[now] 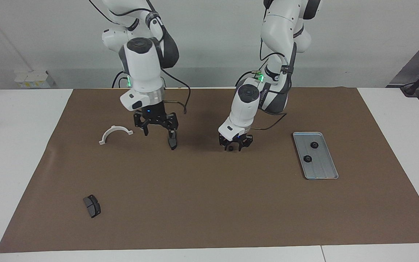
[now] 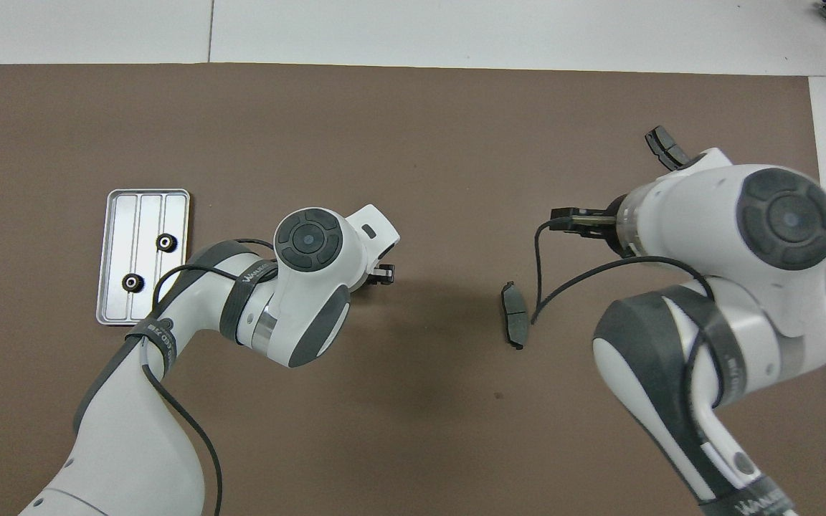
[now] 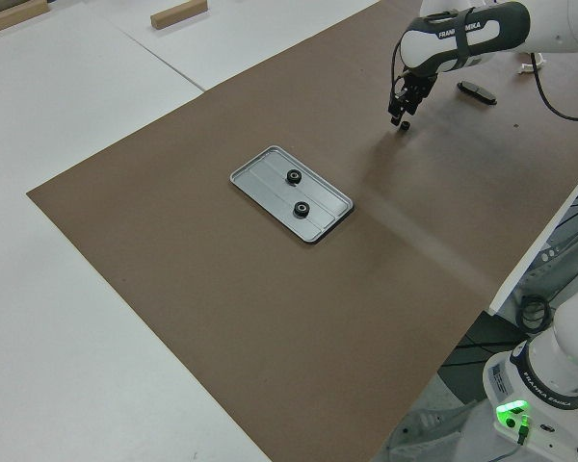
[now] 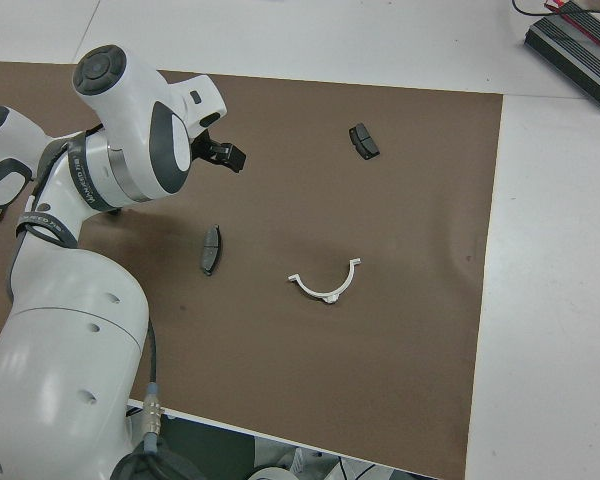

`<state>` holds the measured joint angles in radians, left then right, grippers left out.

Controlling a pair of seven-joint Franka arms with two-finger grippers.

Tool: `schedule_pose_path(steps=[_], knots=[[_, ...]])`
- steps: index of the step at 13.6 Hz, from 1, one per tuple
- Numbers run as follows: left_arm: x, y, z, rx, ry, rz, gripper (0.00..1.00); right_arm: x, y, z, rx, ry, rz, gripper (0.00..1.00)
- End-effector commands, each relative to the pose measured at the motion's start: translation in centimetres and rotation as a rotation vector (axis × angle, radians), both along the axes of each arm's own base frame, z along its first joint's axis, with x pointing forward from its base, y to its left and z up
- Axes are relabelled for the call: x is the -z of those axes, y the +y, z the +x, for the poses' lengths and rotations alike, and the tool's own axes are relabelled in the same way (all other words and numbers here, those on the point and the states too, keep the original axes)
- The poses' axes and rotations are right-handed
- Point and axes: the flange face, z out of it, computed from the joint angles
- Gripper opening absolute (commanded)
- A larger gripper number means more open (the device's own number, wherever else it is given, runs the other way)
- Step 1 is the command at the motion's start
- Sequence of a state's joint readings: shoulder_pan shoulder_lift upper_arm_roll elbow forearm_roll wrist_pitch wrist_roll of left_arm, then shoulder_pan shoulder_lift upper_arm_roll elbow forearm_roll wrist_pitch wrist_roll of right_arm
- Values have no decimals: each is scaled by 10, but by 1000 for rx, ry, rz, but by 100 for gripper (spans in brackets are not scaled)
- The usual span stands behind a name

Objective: Pick bearing gear from pile to tray

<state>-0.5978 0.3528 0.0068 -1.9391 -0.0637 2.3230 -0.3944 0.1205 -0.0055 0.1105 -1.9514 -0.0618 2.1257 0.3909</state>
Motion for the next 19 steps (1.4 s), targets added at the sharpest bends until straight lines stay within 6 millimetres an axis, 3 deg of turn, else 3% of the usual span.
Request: schedule_pose_path(steps=[1, 4, 7, 16, 19], knots=[[1, 1, -13, 3, -7, 9, 59, -47, -41, 8, -31, 45, -8, 100], [1, 0, -13, 3, -10, 8, 54, -99, -79, 18, -39, 57, -18, 100], [2, 0, -14, 4, -8, 8, 45, -124, -103, 19, -10, 77, -27, 100], [2, -3, -17, 12, -8, 8, 1, -110, -108, 4, -3, 173, -23, 100], [-4, 3, -5, -4, -17, 4, 0, -112, -106, 4, -45, 167, -27, 100]])
